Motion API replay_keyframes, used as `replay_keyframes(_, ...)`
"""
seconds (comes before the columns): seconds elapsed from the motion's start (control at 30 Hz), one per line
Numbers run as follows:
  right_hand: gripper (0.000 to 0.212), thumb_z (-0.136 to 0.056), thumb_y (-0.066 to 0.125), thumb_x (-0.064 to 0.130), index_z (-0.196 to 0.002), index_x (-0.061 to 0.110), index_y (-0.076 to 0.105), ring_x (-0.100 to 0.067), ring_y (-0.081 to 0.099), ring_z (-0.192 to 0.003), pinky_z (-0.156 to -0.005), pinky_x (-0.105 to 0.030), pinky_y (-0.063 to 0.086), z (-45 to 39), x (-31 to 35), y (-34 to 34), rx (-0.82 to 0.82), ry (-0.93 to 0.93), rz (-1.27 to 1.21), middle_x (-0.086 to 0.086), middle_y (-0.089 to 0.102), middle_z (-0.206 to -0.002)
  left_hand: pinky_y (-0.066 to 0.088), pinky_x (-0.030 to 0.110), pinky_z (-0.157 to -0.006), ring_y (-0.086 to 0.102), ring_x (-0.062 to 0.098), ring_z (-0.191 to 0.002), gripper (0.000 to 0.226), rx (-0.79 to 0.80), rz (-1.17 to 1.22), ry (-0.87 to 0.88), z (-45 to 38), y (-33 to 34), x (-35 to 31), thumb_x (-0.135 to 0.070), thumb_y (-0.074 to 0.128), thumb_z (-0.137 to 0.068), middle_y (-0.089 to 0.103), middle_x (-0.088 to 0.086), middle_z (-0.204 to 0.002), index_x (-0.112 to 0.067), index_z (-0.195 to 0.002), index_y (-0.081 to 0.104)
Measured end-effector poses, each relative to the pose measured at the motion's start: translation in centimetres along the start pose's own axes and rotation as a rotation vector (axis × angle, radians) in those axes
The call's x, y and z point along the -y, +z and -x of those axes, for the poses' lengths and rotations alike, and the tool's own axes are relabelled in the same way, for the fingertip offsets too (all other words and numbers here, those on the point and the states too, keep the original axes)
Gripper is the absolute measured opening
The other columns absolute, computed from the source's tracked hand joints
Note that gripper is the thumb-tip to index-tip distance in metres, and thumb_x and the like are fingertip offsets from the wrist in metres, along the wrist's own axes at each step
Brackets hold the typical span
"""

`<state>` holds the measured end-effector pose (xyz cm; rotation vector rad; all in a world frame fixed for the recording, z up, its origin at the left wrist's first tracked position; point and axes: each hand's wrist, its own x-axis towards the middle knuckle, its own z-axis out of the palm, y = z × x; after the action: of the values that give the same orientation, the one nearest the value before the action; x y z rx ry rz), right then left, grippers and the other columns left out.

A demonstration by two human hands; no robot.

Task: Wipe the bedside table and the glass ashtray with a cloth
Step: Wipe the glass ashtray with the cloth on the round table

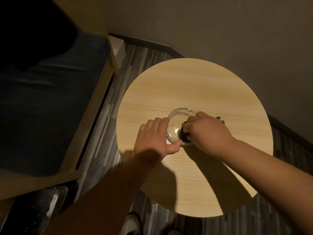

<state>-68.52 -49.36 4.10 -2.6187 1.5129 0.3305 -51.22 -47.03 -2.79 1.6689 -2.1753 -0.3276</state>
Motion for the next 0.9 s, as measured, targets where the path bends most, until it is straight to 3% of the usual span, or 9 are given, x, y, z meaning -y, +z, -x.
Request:
replay_keyframes(0.1,0.011,-0.081,0.064,0.024,-0.09,0.023,0.069,-0.02,0.048,-0.087,-0.057,-0.029,0.029,-0.6,1.4,-0.4,-0.01,-0.062,-0.086,0.005,0.062,-0.086,0.042,0.037,-0.074,0.056,0.024,-0.086,0.069,0.004,0.015,0.009,0.1,0.0,0.1,-0.06,0.051,-0.068,0.06,0.003,-0.097,-0.01,-0.114,0.055)
replay_keyframes(0.27,0.019,-0.059,0.077,0.015,-0.076,0.016,0.067,-0.025,0.051,-0.07,-0.053,-0.028,0.026,-2.7,1.5,0.0,-0.163,0.024,-0.009,0.0,0.059,-0.073,0.042,0.037,-0.072,0.054,0.023,-0.083,0.066,-0.003,0.042,0.001,0.0,-0.1,0.0,-0.06,0.053,-0.067,0.059,0.001,-0.093,-0.011,-0.111,0.057)
replay_keyframes(0.33,0.016,-0.065,0.077,0.019,-0.076,0.014,0.068,-0.025,0.051,-0.072,-0.052,-0.029,0.027,-2.3,0.7,0.0,-0.14,0.084,0.052,-0.001,0.059,-0.076,0.043,0.037,-0.073,0.055,0.023,-0.084,0.071,-0.002,0.015,0.002,0.0,0.1,0.0,-0.063,0.051,-0.067,0.06,0.002,-0.094,-0.01,-0.114,0.057)
replay_keyframes(0.47,0.015,-0.083,0.062,0.028,-0.096,0.021,0.066,-0.021,0.049,-0.09,-0.056,-0.03,0.03,0.3,0.5,0.4,-0.019,0.125,0.054,0.003,0.059,-0.096,0.042,0.037,-0.072,0.054,0.023,-0.083,0.073,0.009,-0.03,0.042,0.2,0.2,0.2,-0.067,0.048,-0.067,0.06,0.0,-0.094,-0.012,-0.114,0.058)
replay_keyframes(0.63,0.013,-0.078,0.067,0.027,-0.091,0.026,0.07,-0.023,0.051,-0.085,-0.055,-0.027,0.029,-0.2,2.0,0.1,-0.066,0.048,-0.159,0.004,0.062,-0.089,0.041,0.038,-0.07,0.054,0.024,-0.083,0.068,0.0,-0.014,0.056,0.2,0.2,0.1,-0.063,0.051,-0.067,0.06,-0.001,-0.093,-0.014,-0.114,0.057)
replay_keyframes(0.77,0.017,-0.072,0.074,0.021,-0.088,0.018,0.069,-0.025,0.052,-0.078,-0.051,-0.028,0.028,-1.5,1.4,0.2,-0.1,0.149,-0.027,-0.001,0.06,-0.085,0.039,0.036,-0.068,0.053,0.023,-0.078,0.067,-0.016,-0.046,0.05,0.1,0.3,0.0,-0.064,0.048,-0.067,0.058,-0.001,-0.086,-0.013,-0.109,0.058)
replay_keyframes(0.9,0.016,-0.085,0.06,0.027,-0.099,0.02,0.064,-0.023,0.05,-0.091,-0.054,-0.03,0.031,0.9,0.9,0.1,-0.014,0.163,0.052,0.001,0.057,-0.098,0.041,0.037,-0.069,0.054,0.024,-0.079,0.07,-0.016,-0.058,0.063,0.1,0.2,0.0,-0.065,0.046,-0.067,0.06,0.0,-0.088,-0.013,-0.112,0.058)
